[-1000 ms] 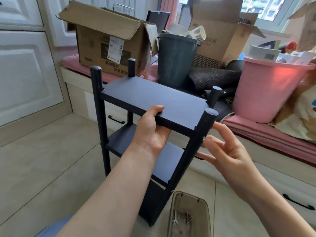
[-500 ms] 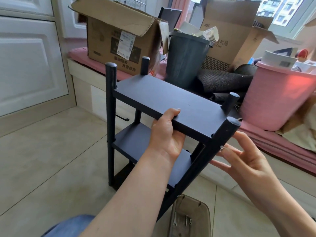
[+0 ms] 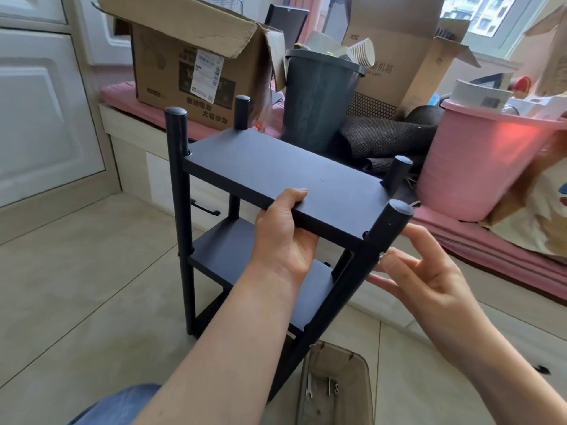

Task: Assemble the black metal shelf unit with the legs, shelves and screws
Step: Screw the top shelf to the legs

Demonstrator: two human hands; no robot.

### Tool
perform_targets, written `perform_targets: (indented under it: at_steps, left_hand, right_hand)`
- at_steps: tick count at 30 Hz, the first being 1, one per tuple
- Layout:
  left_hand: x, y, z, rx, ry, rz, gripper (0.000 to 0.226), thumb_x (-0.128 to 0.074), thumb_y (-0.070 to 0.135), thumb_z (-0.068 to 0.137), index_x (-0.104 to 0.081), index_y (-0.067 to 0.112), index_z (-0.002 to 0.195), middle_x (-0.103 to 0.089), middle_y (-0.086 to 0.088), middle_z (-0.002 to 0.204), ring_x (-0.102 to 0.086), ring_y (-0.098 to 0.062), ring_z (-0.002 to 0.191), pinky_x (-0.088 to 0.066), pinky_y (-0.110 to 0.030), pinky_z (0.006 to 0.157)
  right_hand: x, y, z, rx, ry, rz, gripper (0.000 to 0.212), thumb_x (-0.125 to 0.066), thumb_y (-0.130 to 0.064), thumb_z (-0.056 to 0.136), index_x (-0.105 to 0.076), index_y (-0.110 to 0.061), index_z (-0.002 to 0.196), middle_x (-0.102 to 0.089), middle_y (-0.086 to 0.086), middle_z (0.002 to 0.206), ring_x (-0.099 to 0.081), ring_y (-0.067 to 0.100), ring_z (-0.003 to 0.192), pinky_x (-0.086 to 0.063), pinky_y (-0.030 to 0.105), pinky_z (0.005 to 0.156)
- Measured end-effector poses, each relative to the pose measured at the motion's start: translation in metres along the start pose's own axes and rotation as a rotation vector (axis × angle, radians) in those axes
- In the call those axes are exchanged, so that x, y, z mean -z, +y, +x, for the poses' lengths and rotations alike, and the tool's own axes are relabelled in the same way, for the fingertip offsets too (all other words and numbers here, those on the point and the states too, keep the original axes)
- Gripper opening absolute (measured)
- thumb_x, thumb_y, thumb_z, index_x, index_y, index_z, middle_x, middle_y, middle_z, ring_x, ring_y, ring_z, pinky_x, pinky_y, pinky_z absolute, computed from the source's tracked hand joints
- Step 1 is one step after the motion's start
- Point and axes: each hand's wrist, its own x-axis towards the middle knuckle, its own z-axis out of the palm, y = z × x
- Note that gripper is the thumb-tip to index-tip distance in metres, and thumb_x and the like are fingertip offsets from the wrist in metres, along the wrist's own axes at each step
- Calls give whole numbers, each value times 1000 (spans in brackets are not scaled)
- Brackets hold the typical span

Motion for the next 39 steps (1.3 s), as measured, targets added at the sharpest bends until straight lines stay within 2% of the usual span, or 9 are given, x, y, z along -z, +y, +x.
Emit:
perform_targets:
  at_steps: [6,10,13,16,19,21,27,33,39]
  left_hand:
    - [2,-2,3,-19,-20,13,38,-55,2,94,-58,-6,131,-68,-17,112,-70,-28,95,-63,-32,72]
    - [1,-6,-1,-11,-95,53,16,-53,8,96,-68,5,97,-74,-8,91,-73,-20,83,-61,-29,77]
    - [-1,-13,-7,5,-121,90,18,-56,13,97,-66,6,109,-75,-9,98,-73,-21,90,-61,-31,81]
    - [0,-23,-13,-7,-111,195,27,-61,16,96,-64,7,121,-73,-11,107,-71,-24,98,-60,-36,86]
    - [3,-30,-24,-15,-143,379,10,-65,19,95,-69,14,102,-73,-3,85,-73,-19,80,-61,-36,77]
    - [5,-31,-31,-18,-171,484,10,-65,22,96,-67,14,90,-70,0,71,-71,-16,69,-61,-33,68]
    - [11,-29,-32,-38,-203,588,17,-66,28,95,-68,12,89,-73,-7,81,-73,-23,82,-59,-39,82]
    - [11,-31,-31,-41,-209,615,25,-64,30,96,-67,14,77,-70,-4,74,-72,-19,77,-57,-35,79]
    - [12,-30,-27,-46,-229,611,26,-61,28,98,-66,12,79,-68,-8,76,-72,-21,79,-58,-29,72]
  right_hand:
    - [3,0,1,-18,1,-37,43,-53,-20,89,-52,-23,132,-74,10,111,-68,28,109,-51,44,99]
    - [1,0,3,1,11,-39,38,-57,-30,89,-56,-31,127,-74,9,110,-68,27,108,-50,43,101]
    - [-2,-1,3,14,-10,-47,41,-61,-40,87,-56,-32,126,-75,8,110,-69,28,107,-49,43,102]
    - [-3,-3,2,15,14,-41,37,-55,-23,89,-54,-25,126,-76,5,107,-71,24,104,-49,42,101]
    - [-5,-6,1,20,11,-52,37,-52,-19,90,-54,-24,126,-76,3,104,-72,20,102,-51,37,99]
    - [-6,-7,1,20,15,-53,36,-52,-18,90,-54,-25,126,-77,3,103,-72,20,102,-51,34,98]
    - [-8,-8,-1,9,34,-47,37,-53,-19,91,-54,-23,127,-76,2,104,-72,20,101,-53,33,96]
    - [-8,-8,-2,6,30,-47,37,-52,-22,91,-53,-25,128,-76,2,106,-71,21,103,-52,36,97]
    - [-7,-9,-1,-16,25,-1,37,-54,-21,90,-55,-24,127,-76,4,105,-71,22,102,-51,36,98]
